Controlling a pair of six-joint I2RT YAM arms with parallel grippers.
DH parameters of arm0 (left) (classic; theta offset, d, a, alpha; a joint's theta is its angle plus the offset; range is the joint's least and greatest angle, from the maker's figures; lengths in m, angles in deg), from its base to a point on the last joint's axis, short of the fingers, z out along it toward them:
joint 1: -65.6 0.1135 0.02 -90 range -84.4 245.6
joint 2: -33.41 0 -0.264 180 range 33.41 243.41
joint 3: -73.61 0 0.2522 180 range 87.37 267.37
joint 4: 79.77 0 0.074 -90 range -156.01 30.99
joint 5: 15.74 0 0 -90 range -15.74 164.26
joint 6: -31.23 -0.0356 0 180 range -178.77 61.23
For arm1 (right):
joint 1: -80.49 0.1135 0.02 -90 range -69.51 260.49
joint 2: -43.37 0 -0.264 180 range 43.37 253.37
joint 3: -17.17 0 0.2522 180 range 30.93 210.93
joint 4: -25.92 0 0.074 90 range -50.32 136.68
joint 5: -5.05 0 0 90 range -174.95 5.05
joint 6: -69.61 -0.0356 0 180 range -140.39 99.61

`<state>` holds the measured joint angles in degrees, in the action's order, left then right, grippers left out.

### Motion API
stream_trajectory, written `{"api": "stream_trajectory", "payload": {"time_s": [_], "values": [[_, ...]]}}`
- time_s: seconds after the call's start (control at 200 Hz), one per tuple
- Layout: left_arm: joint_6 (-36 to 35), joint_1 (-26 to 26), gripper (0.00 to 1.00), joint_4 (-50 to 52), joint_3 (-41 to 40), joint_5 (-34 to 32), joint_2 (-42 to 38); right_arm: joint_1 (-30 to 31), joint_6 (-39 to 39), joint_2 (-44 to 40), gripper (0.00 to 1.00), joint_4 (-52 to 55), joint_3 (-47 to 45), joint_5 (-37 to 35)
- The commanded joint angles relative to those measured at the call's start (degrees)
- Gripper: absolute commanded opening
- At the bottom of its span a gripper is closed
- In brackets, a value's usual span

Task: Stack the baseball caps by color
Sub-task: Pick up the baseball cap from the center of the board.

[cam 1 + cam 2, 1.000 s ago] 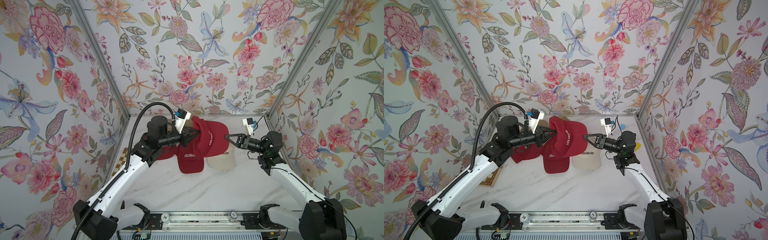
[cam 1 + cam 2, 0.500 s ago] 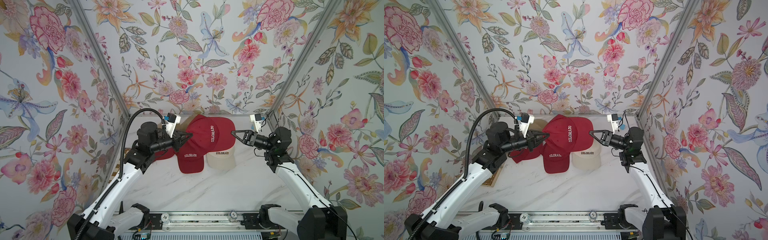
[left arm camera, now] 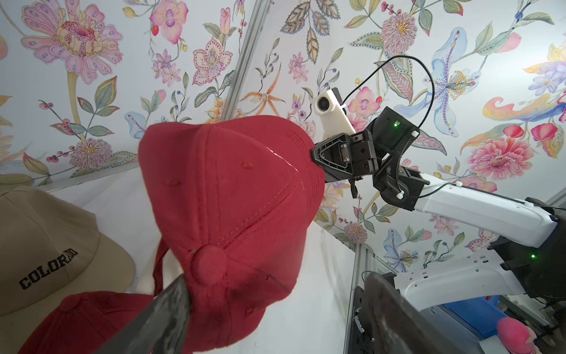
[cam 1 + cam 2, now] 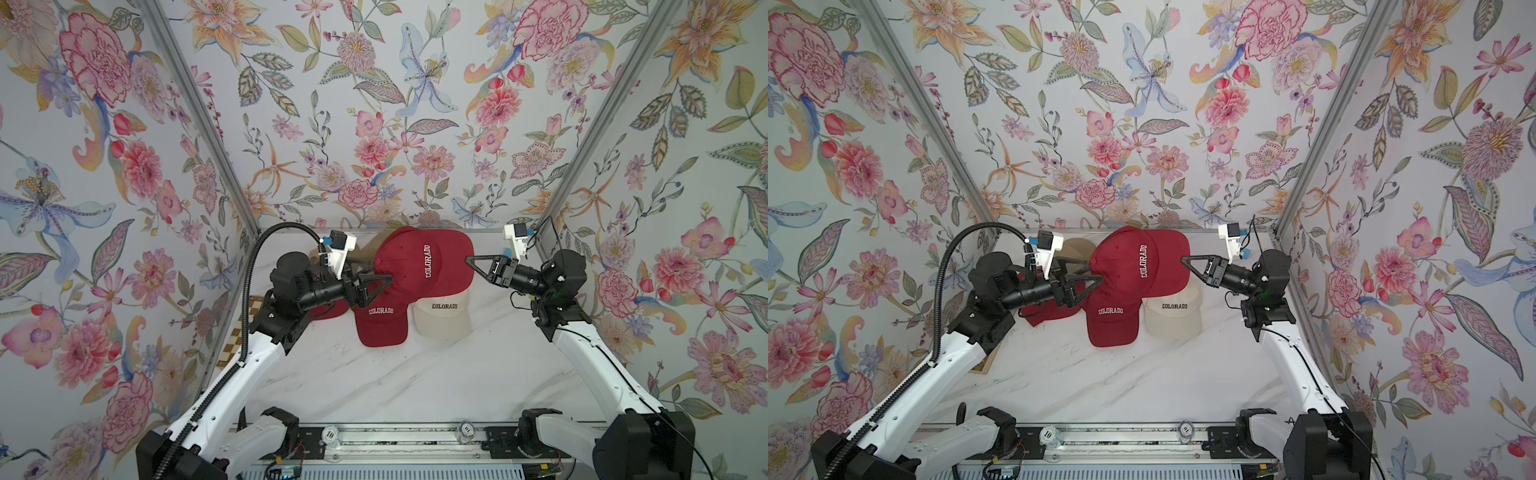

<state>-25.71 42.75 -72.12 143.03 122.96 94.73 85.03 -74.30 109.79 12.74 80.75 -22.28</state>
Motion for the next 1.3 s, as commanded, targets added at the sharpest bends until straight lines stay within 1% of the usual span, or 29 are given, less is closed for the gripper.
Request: {"api": "stream_trajectory", "payload": {"time_s": [0.0,0.235,0.48,0.575,0.781,1.001,1.296], "values": [[0.6,0.9,0.9,-1.5,-1.0,-0.3,0.6,0.6,1.1,-0.2,0.0,-0.9,2.1,-0.7],[0.7,1.3,0.91,0.3,-1.3,-2.7,1.7,0.9,1.3,-0.1,0.0,-0.8,3.1,-0.4],[1.5,1.3,0.9,1.5,-1.9,-3.3,2.4,1.5,1.8,-0.1,0.0,-0.6,3.1,-0.4],[3.2,1.4,0.9,-0.8,-3.0,-2.7,2.3,1.7,2.3,-0.4,0.0,-0.1,2.9,-0.6],[11.2,1.3,0.89,-12.4,-7.0,0.9,3.8,2.0,3.2,-0.8,0.0,0.9,2.4,-1.2],[12.3,1.1,0.88,-14.9,-7.3,1.7,4.3,2.2,4.2,-0.7,0.0,2.1,2.4,-1.5],[16.4,0.3,0.86,-21.5,-7.7,2.7,5.1,3.0,4.7,0.1,0.0,2.0,2.1,-2.0]]}}
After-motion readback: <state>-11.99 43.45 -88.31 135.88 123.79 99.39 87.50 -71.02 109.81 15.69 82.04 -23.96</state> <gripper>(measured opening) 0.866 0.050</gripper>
